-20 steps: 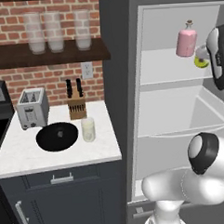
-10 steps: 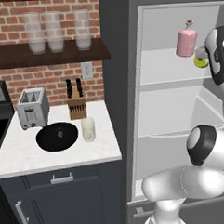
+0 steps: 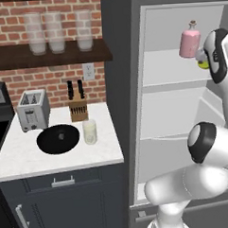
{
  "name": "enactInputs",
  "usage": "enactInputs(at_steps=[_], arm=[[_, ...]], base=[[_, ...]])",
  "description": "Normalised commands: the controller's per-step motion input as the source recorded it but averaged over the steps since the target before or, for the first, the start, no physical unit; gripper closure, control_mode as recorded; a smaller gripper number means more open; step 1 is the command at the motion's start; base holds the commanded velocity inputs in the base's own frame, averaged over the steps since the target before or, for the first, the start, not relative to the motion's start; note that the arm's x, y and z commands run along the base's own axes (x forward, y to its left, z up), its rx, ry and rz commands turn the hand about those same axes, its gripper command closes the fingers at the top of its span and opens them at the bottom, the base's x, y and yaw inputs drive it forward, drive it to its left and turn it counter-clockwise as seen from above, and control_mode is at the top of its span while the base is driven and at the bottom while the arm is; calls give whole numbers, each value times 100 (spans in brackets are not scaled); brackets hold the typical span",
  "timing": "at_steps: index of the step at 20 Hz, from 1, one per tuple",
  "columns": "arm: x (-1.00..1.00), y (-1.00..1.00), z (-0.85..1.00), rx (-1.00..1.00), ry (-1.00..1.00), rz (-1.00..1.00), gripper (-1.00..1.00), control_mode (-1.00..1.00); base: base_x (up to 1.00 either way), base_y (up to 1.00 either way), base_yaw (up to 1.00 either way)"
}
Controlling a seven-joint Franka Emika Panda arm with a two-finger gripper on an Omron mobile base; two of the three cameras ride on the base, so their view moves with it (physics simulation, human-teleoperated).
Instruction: Grab a lemon wedge from the fridge and one ice cube from the ice bowl, and put them in the glass of lemonade.
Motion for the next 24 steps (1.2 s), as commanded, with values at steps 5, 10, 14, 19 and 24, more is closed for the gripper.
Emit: enactInputs(at_steps=[5, 10, 14, 19, 24], arm=[[20, 0, -5, 0, 0, 0, -100, -100], [4, 0, -14, 0, 0, 0, -100, -100], [1, 0, -18, 0, 0, 0, 100, -100], [7, 0, -2, 0, 0, 0, 100, -100], [-1, 0, 0, 0, 0, 0, 100, -100]], base=[[0, 0, 0], [0, 0, 0], [0, 0, 0], [0, 0, 0], [0, 0, 0]])
